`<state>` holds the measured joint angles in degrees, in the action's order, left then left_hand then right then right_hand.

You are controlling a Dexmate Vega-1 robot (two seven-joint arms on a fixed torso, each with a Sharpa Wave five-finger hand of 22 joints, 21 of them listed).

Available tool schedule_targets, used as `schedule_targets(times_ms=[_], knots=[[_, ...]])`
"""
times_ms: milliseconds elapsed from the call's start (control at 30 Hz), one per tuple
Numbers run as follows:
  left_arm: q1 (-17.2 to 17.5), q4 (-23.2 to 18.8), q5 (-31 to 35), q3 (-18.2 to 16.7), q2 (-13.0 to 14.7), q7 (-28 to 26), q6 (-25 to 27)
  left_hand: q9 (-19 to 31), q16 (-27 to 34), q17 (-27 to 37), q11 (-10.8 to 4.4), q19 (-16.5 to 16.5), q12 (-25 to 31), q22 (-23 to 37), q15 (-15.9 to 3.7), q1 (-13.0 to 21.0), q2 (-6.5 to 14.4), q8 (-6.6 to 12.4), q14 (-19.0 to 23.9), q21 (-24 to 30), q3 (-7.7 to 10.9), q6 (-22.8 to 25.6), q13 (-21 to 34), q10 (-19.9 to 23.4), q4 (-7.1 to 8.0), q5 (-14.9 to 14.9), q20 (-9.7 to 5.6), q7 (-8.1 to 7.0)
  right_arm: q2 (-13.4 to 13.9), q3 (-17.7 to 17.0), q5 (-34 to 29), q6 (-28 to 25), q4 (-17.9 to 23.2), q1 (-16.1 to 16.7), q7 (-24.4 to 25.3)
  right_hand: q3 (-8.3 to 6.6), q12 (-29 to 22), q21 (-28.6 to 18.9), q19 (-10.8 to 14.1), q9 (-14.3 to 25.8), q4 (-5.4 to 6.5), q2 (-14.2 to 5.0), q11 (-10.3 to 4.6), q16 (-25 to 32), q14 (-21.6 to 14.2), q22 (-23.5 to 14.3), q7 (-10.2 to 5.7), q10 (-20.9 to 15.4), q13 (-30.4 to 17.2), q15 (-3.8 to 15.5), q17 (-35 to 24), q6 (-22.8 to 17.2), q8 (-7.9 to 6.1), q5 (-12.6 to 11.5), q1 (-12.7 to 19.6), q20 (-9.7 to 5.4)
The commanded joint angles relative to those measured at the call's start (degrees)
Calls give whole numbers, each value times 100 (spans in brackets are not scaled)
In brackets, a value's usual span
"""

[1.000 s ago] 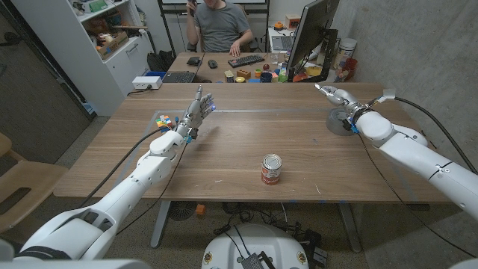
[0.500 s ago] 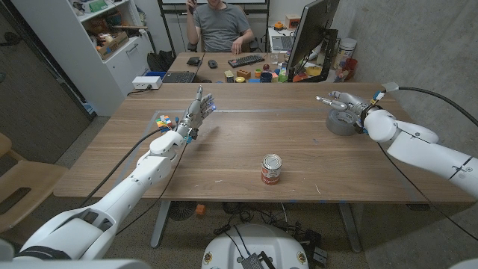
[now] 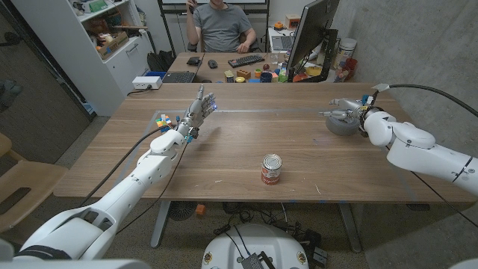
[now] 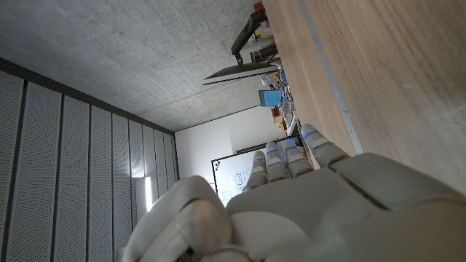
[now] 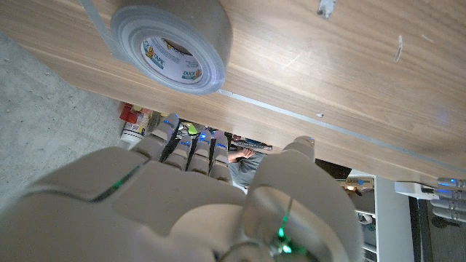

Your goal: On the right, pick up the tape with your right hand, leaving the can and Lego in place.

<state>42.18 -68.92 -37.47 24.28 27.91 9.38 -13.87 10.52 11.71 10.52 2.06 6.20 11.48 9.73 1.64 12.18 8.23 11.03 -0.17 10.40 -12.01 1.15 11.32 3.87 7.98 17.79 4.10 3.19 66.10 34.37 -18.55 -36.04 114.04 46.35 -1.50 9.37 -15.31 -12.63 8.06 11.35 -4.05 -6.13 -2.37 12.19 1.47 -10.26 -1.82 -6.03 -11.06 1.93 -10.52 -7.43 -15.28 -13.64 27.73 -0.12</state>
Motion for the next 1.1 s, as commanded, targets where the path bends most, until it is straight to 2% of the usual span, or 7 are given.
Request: schedule_targets(times_ms=[33,467,567,767,967,1033,1100], knots=[[75,-173,29,2,86,-63,68,28,33,34,-4,22,32,24,35,60,21,38,15,38,21,48,17,76,-1,-18,5,6,-200,177,-476,-8,-466,-34,-314,-28,-33,-32,122,18,-83,-29,3,9,-106,-8,3,-108,-31,322,-6,-119,-37,-32,180,-54],[109,-306,69,17,151,-89,106,27,35,34,-5,20,28,25,37,58,17,36,15,39,26,55,18,81,2,-27,3,4,-226,123,-426,86,-854,-25,-463,-100,-13,-5,124,23,-159,-69,23,-19,-104,-9,32,-109,-32,340,-2,-98,-9,-40,338,-107],[109,-311,72,18,148,-100,108,27,35,34,-5,20,28,25,40,58,16,38,13,39,27,62,18,84,3,-28,3,7,-226,127,-419,88,-914,-51,-527,-122,-11,6,120,25,-183,-79,-45,-28,-102,-9,23,-124,-33,364,-2,-86,3,-42,386,-120],[138,-345,69,15,157,-119,115,27,35,34,-8,20,25,24,37,56,13,37,11,39,28,66,18,85,4,-32,3,4,-263,185,-405,159,-1070,-120,-665,-155,-11,19,118,28,-216,-94,-43,-27,-132,-10,12,-151,-35,383,-1,-67,22,-45,457,-139],[156,-358,70,13,160,-135,110,27,36,34,-7,19,26,25,38,55,10,35,12,39,30,67,18,91,5,-35,5,9,-396,415,-673,91,-1219,-300,-826,-201,-41,15,176,34,-268,-103,-26,20,-302,-16,6,-269,-39,407,-5,-66,41,-52,570,-215],[156,-356,67,13,156,-134,107,27,35,34,-8,20,24,25,35,55,10,35,10,40,30,67,19,89,5,-36,4,7,-428,473,-775,57,-1231,-336,-848,-229,-61,1,241,39,-304,-100,-52,54,-428,-20,-10,-350,-43,417,-10,-127,28,-61,648,-243],[157,-352,62,10,149,-137,103,27,35,34,-4,21,25,25,35,54,9,33,10,40,31,65,19,92,6,-36,9,7,-521,769,-1262,-98,-1258,-501,-968,-279,-99,-13,325,47,-367,-90,-142,88,-590,-29,-53,-503,-49,500,-18,-248,-1,-82,795,-277]])
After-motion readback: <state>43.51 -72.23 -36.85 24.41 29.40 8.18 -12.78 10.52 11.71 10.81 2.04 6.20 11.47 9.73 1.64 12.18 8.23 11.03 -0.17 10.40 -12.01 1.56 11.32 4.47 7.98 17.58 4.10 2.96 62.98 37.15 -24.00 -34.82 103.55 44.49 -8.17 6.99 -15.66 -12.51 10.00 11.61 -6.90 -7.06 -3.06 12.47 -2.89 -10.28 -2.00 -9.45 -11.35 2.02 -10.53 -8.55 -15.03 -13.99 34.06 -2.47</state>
